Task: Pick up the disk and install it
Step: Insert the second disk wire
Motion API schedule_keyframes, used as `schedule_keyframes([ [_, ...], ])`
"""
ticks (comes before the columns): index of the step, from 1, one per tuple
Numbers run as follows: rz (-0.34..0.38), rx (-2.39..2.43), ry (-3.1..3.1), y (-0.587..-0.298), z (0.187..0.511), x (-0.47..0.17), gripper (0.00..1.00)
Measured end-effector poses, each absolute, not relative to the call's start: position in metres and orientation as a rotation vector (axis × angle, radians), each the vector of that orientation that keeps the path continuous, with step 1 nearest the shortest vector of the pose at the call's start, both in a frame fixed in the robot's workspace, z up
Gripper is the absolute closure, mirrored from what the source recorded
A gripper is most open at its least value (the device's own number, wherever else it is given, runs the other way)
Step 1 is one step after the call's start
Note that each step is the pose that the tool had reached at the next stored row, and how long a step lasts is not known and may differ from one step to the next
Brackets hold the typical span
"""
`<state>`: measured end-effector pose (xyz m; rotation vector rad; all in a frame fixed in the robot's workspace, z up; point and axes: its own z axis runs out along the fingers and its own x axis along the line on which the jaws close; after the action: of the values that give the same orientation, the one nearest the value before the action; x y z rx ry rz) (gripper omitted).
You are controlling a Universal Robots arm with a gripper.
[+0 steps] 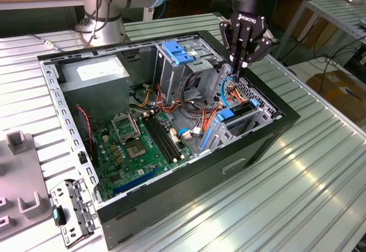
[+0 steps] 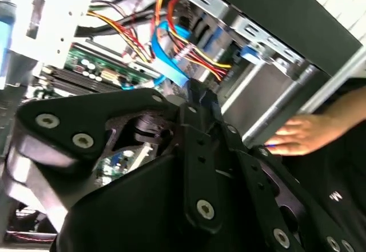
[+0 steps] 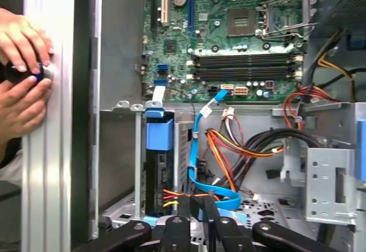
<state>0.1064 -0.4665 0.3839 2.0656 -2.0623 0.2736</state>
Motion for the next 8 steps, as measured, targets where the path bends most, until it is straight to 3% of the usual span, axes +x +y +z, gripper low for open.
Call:
schedule_keyframes([
  [8,0.313,2.042,-2.040,-0.4652,0.3789,0.1070,0.76],
])
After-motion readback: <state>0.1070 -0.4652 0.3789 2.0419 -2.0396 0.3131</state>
